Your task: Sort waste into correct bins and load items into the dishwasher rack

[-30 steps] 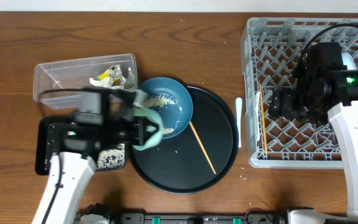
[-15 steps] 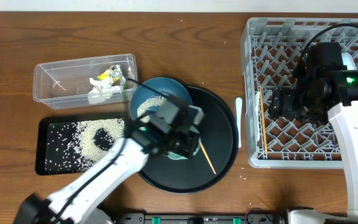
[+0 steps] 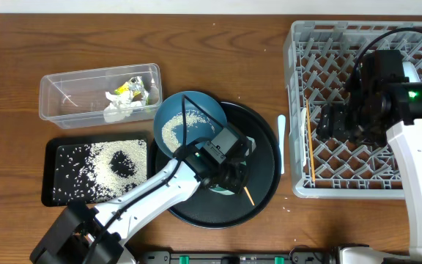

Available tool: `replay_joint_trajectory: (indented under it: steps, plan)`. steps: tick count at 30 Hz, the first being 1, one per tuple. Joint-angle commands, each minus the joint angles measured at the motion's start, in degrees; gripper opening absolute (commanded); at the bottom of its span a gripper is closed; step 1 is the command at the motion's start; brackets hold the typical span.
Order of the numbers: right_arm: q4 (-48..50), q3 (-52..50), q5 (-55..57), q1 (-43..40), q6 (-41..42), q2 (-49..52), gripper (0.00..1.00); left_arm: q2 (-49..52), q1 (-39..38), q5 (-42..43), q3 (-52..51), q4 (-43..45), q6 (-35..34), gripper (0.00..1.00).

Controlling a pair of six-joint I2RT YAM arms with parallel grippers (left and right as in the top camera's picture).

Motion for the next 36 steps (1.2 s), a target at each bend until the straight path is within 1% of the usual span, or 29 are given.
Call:
replay_joint_trajectory:
  steps: [1, 5, 8, 11, 13, 21, 29, 34, 36]
  plan:
    - [-0.07, 0.04, 0.20, -0.37, 0.00, -0.68, 0.86, -0.33, 0.04, -1.55, 1.64, -0.52, -0.28, 0.43]
    - [-0.11, 0.04, 0.22, -0.39, 0.00, -0.68, 0.86, -2.54, 0.46, -2.38, 3.76, -2.38, 0.57, 0.45]
    - [-0.09, 0.04, 0.20, -0.37, 0.00, -0.68, 0.86, -4.66, 1.11, -9.53, 6.73, -5.25, 2.01, 0.47]
    - [-0.09, 0.04, 0.20, -0.37, 0.00, -0.68, 0.86, -5.84, 2.29, -16.46, 9.44, -6.82, 3.85, 0.52]
    - [-0.09, 0.07, 0.20, -0.37, 0.00, -0.68, 0.86, -5.84, 3.61, -18.91, 10.47, -6.54, 4.26, 0.53]
    - [-0.11, 0.04, 0.17, -0.37, 0.00, -0.68, 0.86, -1.55, 8.72, -19.45, 10.49, -0.50, 4.44, 0.54]
    - [-0.28, 0.07, 0.17, -0.37, 0.00, -0.68, 0.86, 6.86, 8.83, -19.45, 10.49, 7.72, 4.39, 0.55]
    - [-0.28, 0.07, 0.17, -0.37, 0.00, -0.68, 0.87, 12.11, 8.83, -19.76, 10.49, 9.42, 4.39, 0.55]
    - [-0.28, 0.07, 0.17, -0.37, 0.00, -0.68, 0.87, 13.92, 8.81, -21.31, 10.49, 9.55, 4.37, 0.54]
